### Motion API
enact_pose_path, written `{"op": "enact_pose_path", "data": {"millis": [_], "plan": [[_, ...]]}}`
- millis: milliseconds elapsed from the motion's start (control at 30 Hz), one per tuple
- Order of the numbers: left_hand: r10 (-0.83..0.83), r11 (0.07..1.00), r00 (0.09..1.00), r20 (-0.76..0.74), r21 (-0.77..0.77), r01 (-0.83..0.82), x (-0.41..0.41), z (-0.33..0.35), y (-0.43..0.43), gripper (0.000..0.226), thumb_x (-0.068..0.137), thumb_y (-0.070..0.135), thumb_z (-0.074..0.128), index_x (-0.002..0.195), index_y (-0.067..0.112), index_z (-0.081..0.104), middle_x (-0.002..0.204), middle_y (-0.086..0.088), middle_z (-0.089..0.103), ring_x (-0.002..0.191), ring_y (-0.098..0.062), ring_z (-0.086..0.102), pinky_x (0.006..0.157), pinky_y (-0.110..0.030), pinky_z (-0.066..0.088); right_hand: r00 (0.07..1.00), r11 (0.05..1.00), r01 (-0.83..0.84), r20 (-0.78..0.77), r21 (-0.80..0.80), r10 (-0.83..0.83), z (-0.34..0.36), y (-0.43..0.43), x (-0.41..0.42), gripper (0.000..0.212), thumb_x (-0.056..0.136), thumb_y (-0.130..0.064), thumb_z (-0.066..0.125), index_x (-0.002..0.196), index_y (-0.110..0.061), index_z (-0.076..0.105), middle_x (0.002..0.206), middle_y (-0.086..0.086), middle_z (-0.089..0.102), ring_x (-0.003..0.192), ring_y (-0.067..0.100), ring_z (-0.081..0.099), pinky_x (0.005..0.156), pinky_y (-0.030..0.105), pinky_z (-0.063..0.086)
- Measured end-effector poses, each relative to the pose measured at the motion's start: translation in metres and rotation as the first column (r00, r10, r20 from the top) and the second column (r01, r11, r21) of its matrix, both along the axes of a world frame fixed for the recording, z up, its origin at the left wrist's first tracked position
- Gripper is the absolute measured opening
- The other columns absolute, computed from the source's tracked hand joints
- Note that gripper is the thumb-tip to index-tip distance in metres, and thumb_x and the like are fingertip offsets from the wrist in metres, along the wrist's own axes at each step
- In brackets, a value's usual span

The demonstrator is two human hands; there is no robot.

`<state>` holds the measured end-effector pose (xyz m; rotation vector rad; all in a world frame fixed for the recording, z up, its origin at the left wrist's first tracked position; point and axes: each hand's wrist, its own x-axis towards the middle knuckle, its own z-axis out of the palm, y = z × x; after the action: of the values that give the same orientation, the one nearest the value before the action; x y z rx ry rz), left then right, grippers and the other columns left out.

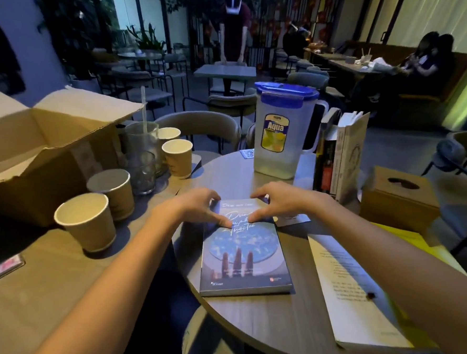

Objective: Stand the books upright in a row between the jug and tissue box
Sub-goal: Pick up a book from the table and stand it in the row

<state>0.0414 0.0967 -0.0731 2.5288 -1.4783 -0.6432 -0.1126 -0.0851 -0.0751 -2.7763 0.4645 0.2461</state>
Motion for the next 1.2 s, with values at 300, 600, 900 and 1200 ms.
{"op": "enact_pose_path", "data": {"millis": [300, 600, 900, 1200], "plan": [[0.081, 0.986, 0.984, -0.159, 0.156, -0.056, -0.002, 0.010, -0.005, 0.088, 0.070, 0.058, 0.081, 0.139, 0.018, 0.045, 0.139, -0.003, 0.051, 0.123, -0.024, 0.049, 0.108, -0.041, 0.043, 0.999, 0.993, -0.014, -0.050, 0.117, 0.020, -0.002, 0.001, 0.014, 0.054, 0.074, -0.056, 0.082, 0.110, -0.021, 0.063, 0.106, -0.002, 0.067, 0.097, 0.019, 0.062, 0.079, 0.031, 0.050], [0.078, 0.978, 0.850, -0.521, -0.127, -0.167, 0.006, 0.023, 0.027, 0.049, 0.083, 0.037, 0.076, 0.122, 0.016, 0.054, 0.122, -0.014, 0.061, 0.109, -0.029, 0.064, 0.092, -0.037, 0.057, 0.985, 0.959, -0.063, 0.171, 0.277, 0.015, 0.034, 0.014, -0.001, 0.039, 0.093, -0.044, 0.068, 0.121, -0.018, 0.065, 0.111, -0.001, 0.066, 0.103, 0.017, 0.064, 0.089, 0.032, 0.056], [-0.089, 0.835, 0.815, -0.573, -0.488, -0.253, -0.028, 0.081, 0.037, 0.024, 0.093, 0.030, 0.066, 0.100, 0.009, 0.074, 0.090, 0.001, 0.077, 0.084, -0.011, 0.071, 0.073, -0.022, 0.057, 0.929, 0.966, -0.090, 0.370, 0.240, -0.005, 0.109, 0.012, -0.049, 0.026, 0.099, -0.026, 0.062, 0.121, -0.014, 0.070, 0.107, 0.000, 0.073, 0.099, 0.010, 0.069, 0.086, 0.024, 0.056], [-0.261, 0.536, 0.901, -0.346, -0.829, -0.163, -0.096, 0.143, -0.020, 0.031, 0.085, 0.028, 0.078, 0.098, 0.002, 0.069, 0.093, -0.015, 0.076, 0.088, -0.031, 0.074, 0.076, -0.045, 0.063, 0.829, 0.996, 0.001, 0.557, 0.091, -0.051, 0.192, -0.027, -0.116, 0.023, 0.100, -0.010, 0.058, 0.120, -0.016, 0.068, 0.111, -0.005, 0.071, 0.106, 0.004, 0.067, 0.091, 0.022, 0.054]]}}
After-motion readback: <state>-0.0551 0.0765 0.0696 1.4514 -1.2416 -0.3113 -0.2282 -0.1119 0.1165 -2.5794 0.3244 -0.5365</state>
